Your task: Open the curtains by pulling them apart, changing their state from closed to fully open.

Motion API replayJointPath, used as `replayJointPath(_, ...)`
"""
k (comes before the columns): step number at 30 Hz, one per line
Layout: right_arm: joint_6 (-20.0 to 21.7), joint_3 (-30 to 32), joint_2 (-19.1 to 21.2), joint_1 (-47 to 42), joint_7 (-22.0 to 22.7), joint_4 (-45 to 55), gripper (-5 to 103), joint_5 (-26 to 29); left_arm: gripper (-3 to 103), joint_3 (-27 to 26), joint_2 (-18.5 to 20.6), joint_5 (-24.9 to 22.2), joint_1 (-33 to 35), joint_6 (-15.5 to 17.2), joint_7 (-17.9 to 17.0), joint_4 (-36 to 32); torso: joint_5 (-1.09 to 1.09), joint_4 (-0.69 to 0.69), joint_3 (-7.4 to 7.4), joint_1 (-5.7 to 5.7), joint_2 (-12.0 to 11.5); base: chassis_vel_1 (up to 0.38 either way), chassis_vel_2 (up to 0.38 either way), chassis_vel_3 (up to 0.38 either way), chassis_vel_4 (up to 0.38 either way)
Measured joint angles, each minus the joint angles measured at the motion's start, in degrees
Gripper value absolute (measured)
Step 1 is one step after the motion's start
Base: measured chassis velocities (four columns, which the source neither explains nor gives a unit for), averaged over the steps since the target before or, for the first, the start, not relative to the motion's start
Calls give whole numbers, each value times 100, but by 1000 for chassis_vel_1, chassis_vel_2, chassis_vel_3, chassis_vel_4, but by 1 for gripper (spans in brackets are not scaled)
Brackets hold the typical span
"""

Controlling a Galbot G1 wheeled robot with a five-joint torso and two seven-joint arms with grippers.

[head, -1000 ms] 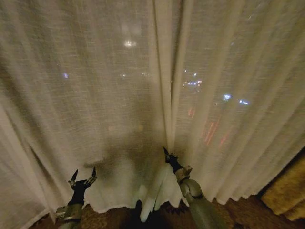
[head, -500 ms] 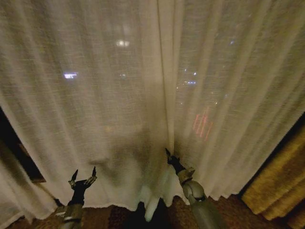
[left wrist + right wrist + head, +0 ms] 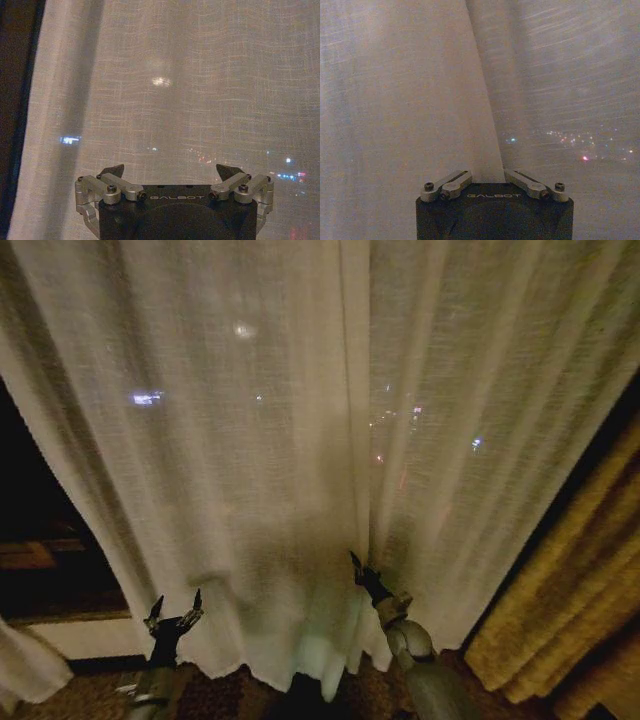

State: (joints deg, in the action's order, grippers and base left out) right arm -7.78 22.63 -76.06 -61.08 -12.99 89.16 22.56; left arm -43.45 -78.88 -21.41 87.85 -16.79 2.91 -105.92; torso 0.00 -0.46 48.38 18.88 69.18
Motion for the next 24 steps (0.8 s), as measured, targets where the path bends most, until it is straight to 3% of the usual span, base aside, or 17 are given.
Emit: replayJointPath(24,-162,-19,-16,-34,-38,16,0,-112,100,0,0,0,0,0,0,0,-1,0,0,1,0,-354,-350,354,357)
